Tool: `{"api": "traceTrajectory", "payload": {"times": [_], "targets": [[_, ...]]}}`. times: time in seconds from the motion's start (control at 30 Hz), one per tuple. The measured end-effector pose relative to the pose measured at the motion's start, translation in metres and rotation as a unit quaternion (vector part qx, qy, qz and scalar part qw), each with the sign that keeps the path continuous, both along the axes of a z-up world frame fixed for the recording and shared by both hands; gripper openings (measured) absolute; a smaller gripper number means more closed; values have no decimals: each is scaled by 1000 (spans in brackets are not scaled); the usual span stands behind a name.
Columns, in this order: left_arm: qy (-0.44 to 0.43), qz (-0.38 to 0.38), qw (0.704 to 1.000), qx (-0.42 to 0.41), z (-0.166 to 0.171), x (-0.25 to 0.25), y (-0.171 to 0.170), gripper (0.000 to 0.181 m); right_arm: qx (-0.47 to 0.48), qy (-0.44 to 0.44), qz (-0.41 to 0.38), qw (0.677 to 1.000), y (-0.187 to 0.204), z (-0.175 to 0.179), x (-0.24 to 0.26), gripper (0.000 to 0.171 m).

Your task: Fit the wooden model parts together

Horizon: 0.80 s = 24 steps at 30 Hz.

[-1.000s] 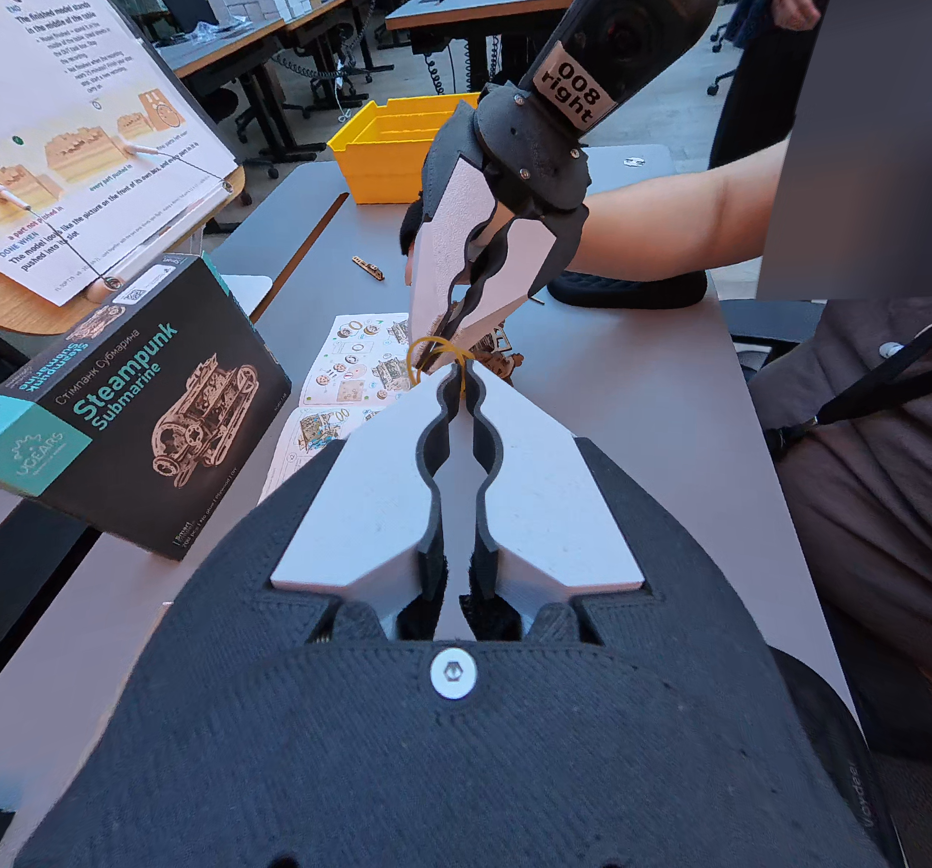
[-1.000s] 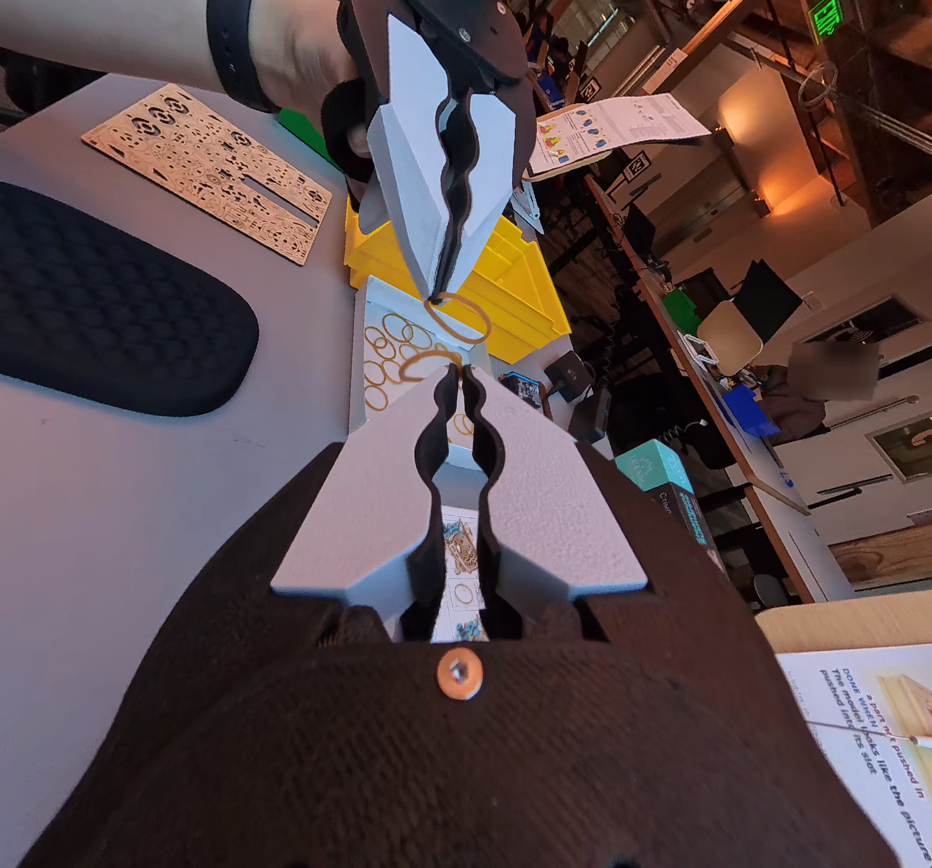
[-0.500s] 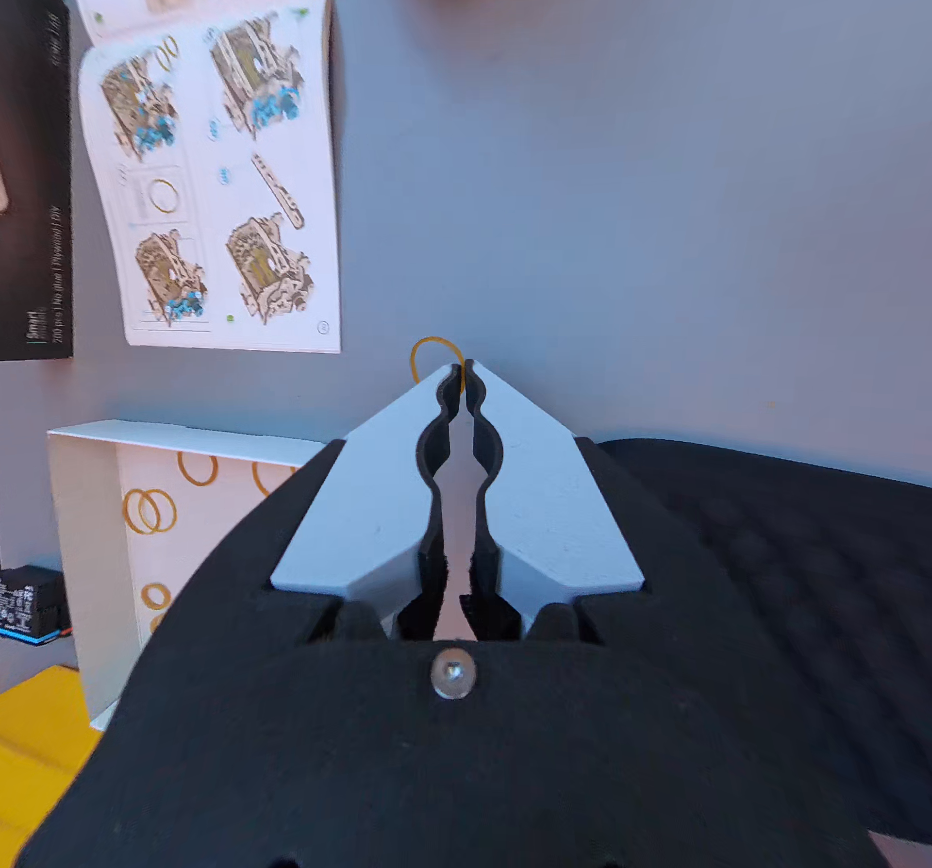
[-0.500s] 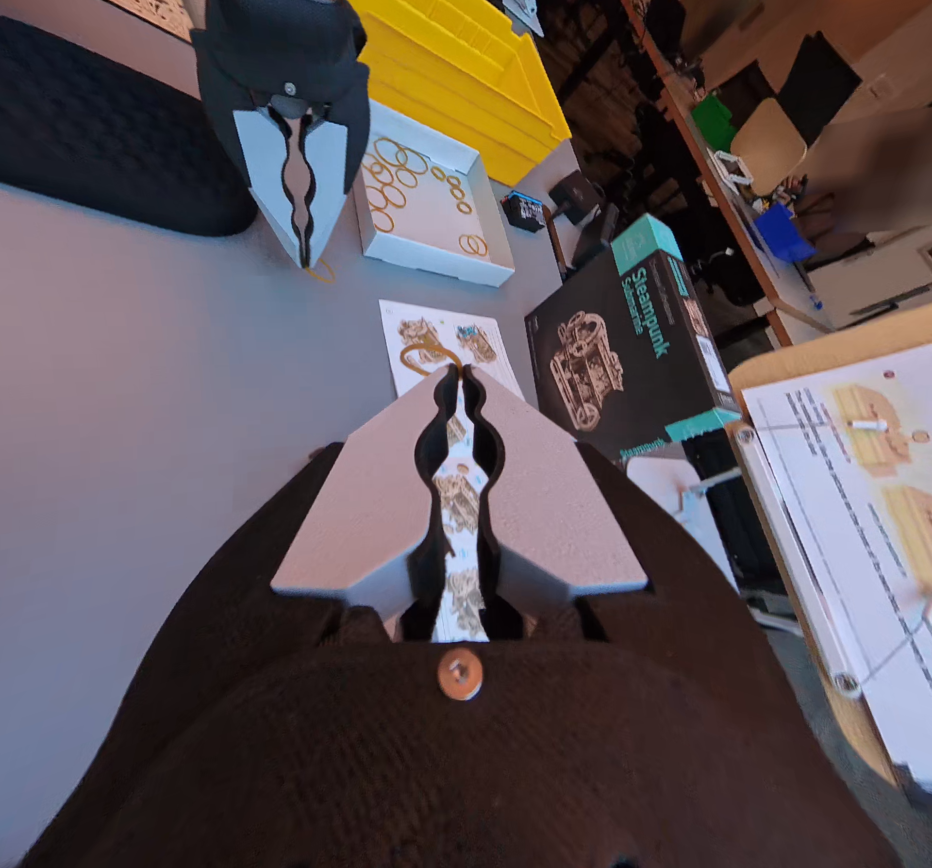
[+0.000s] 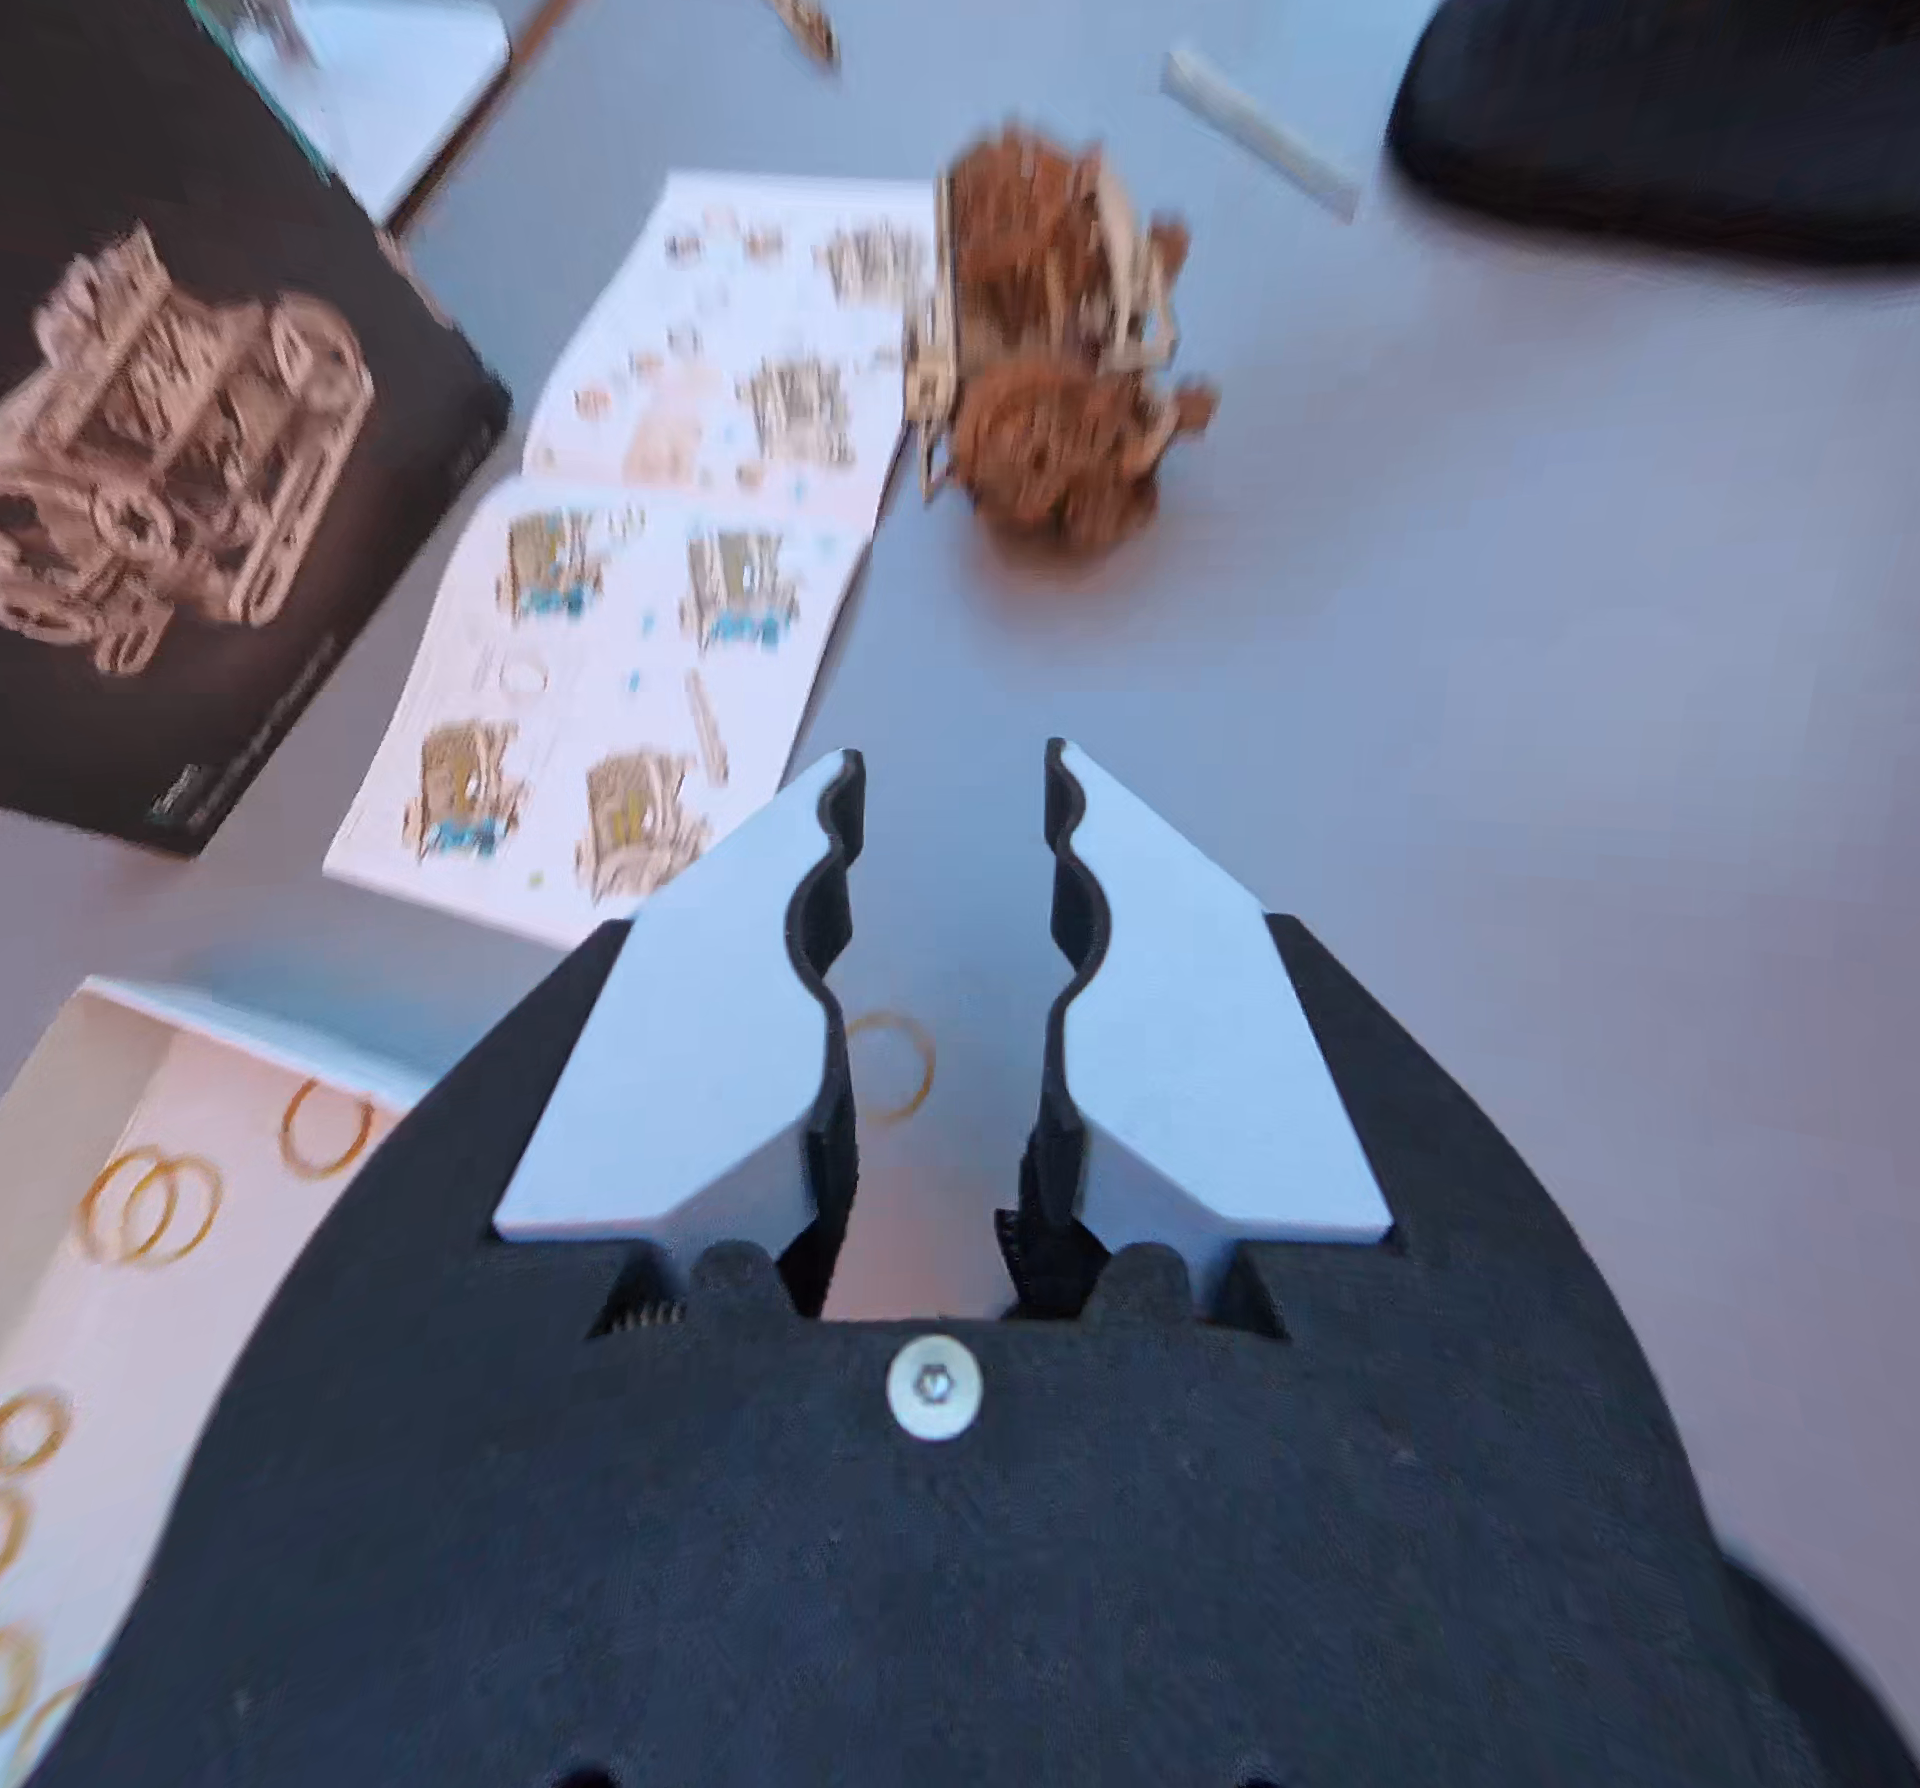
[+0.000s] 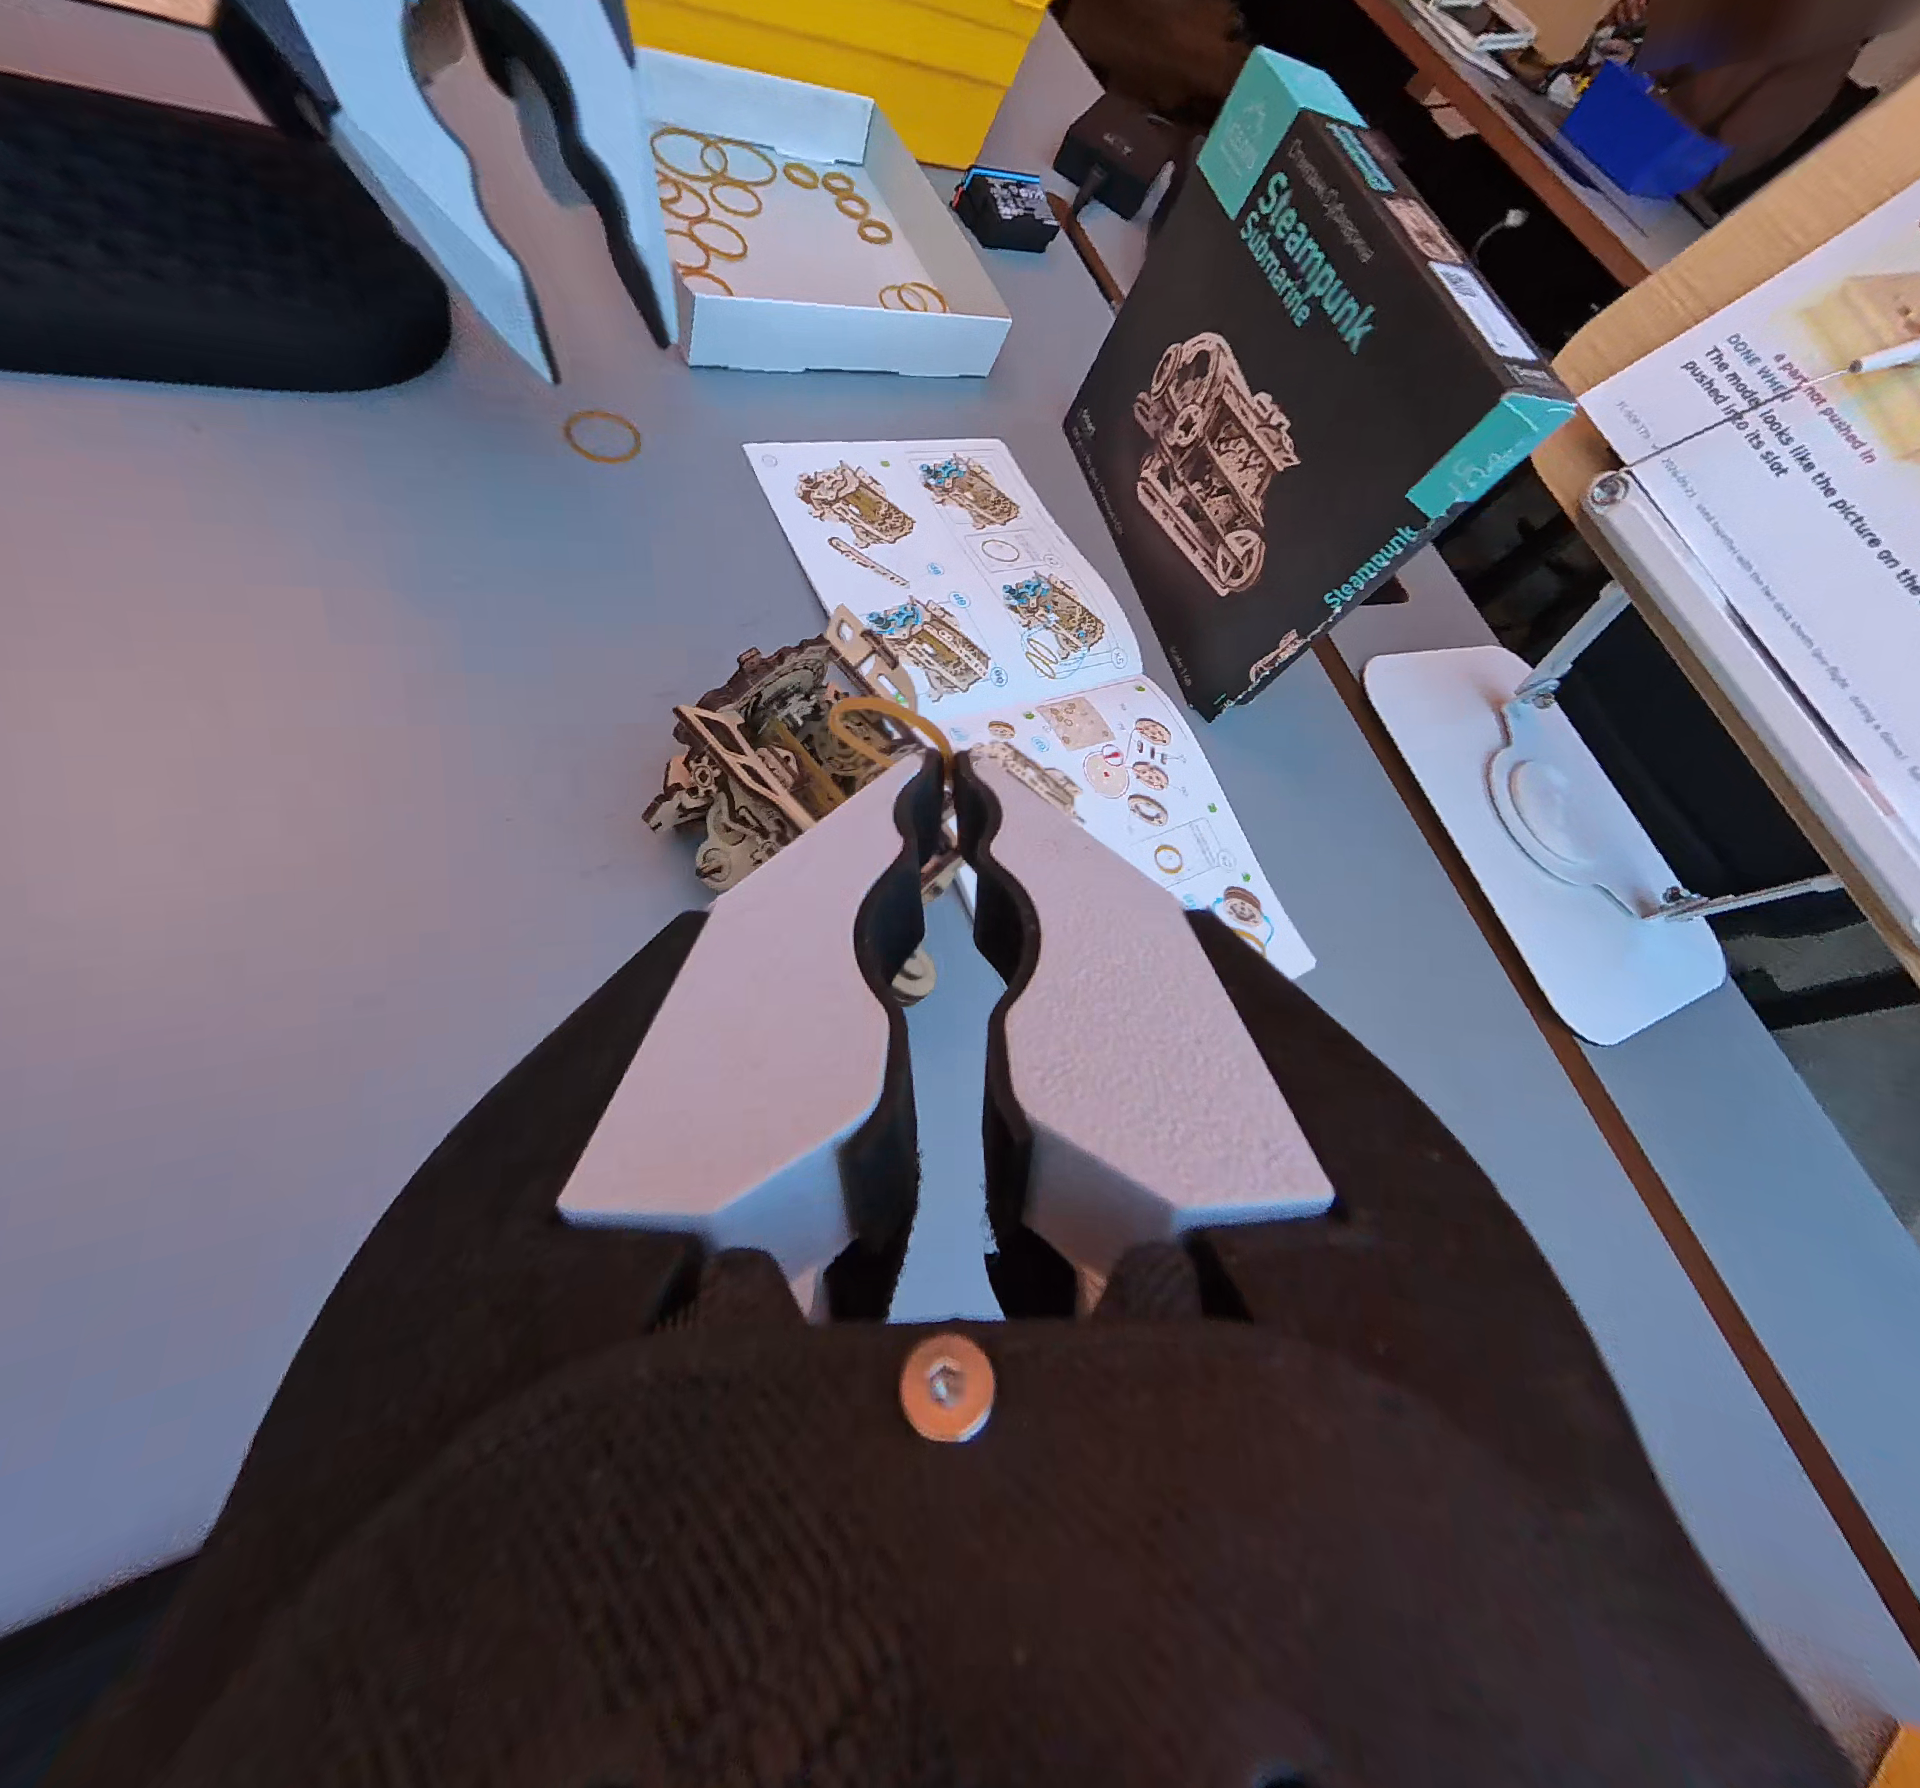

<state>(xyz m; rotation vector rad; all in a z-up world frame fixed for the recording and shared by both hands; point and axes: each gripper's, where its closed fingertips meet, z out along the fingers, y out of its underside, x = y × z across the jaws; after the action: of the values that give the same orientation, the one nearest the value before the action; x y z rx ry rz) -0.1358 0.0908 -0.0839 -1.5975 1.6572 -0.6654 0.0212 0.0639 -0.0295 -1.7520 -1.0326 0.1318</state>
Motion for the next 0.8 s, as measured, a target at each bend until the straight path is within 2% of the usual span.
{"api": "traceTrajectory", "payload": {"times": [0.03,0.1,0.17,0.33,0.43,0.5,0.57,0.7,0.8], "targets": [[-29,8,1000,-10,7,13,-4,36,5,5,-10,1000,4,0,5,0],[-53,27,998,-36,5,40,-11,60,5,18,-28,999,12,-5,17,0],[-42,42,995,-78,-13,66,-23,86,8,43,-41,998,15,-8,29,0],[-70,103,989,-81,-24,102,-13,104,9,96,-67,993,12,-16,50,0],[-66,119,985,-109,-29,107,-7,101,7,85,-77,993,13,-24,56,0],[-72,107,983,-133,-29,110,-8,93,5,81,-83,993,14,-25,58,0],[-77,84,982,-153,-27,111,-10,79,8,86,-90,992,14,-23,59,0],[-71,20,986,-151,-27,113,-10,73,29,90,-111,989,15,-13,66,0],[-57,-41,987,-147,-27,113,-13,61,37,101,-118,987,15,-8,69,0]]}}
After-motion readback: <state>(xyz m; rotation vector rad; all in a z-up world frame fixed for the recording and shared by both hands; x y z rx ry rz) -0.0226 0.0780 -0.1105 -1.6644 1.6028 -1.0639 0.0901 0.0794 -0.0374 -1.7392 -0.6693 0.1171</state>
